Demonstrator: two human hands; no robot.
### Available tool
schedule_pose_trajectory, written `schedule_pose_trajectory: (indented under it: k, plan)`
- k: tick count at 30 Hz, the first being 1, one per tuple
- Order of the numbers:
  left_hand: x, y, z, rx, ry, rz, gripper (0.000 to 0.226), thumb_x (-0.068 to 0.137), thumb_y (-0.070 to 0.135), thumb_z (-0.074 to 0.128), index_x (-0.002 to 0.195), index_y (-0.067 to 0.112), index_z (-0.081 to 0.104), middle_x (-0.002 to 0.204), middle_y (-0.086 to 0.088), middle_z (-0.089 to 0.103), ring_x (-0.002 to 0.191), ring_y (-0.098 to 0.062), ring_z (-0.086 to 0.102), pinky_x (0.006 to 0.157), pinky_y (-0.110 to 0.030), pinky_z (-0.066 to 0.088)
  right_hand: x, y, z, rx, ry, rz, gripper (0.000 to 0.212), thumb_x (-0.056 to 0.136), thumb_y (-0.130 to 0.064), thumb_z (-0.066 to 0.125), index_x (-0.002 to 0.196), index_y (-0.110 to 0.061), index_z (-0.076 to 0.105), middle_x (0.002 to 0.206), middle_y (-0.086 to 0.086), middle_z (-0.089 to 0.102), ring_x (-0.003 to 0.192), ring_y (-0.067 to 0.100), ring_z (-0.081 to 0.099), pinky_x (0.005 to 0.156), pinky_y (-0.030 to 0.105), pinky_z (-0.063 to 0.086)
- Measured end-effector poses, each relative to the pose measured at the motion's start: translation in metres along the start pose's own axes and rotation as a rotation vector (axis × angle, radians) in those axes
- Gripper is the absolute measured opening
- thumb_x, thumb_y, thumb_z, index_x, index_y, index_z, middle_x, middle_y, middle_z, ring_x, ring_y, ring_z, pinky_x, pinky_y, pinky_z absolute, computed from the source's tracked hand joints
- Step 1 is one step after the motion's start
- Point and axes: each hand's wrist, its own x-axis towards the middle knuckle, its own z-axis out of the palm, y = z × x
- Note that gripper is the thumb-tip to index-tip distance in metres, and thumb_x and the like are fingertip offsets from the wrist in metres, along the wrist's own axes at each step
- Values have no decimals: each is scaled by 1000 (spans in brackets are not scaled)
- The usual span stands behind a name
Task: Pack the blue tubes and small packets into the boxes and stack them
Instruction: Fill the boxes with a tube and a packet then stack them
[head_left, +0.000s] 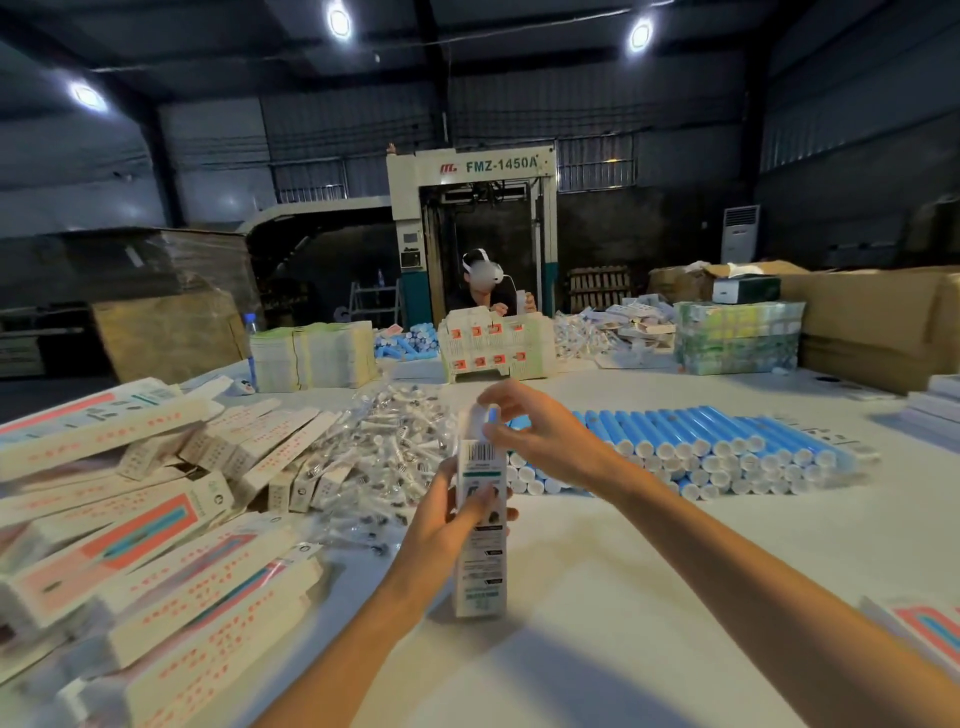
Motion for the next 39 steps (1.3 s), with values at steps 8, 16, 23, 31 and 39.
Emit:
schedule_pose_trajectory:
  k: [8, 16, 23, 31, 39]
  plan:
    - [9, -11, -30, -65, 515, 132, 36, 94, 44, 62, 126, 27, 60, 95, -10, 79, 66, -29, 74, 55, -37, 61, -12, 42, 44, 55, 213, 136, 26, 106, -14, 54, 132, -16, 57, 123, -2, 58, 100, 7, 58, 76, 12, 45]
    - [20, -15, -71, -52, 829, 31, 41, 92, 56, 55, 127, 34, 61, 102, -8, 78, 82, -33, 77, 73, -53, 64, -10, 74, 110, -345, -148, 198, 37, 105, -28, 57, 138, -11, 53, 137, 10, 53, 127, 27, 48, 104, 38, 43]
    - [24, -16, -73, -157, 772, -42, 43, 94, 47, 54, 133, 28, 59, 103, -11, 79, 79, -32, 77, 71, -48, 63, -13, 70, 118, -514, -116, 202, 27, 97, 7, 40, 118, -3, 53, 124, 18, 60, 111, 33, 52, 92, 41, 46]
    - [13, -14, -22, -204, 274, -14, 34, 105, 25, 64, 137, 22, 55, 119, -12, 78, 99, -40, 78, 79, -47, 66, -30, 40, 26, -250, 317, 198, 17, 100, -1, 56, 104, -11, 69, 110, 5, 62, 90, 12, 62, 72, 20, 54]
    - [-10, -6, 21, -157, -94, -108, 55, 96, 33, 79, 142, 19, 53, 129, -16, 74, 113, -44, 74, 99, -57, 60, -48, -30, -68, 250, 516, 34, 31, 95, -10, 73, 123, -10, 59, 102, 4, 75, 91, 13, 73, 81, 24, 60]
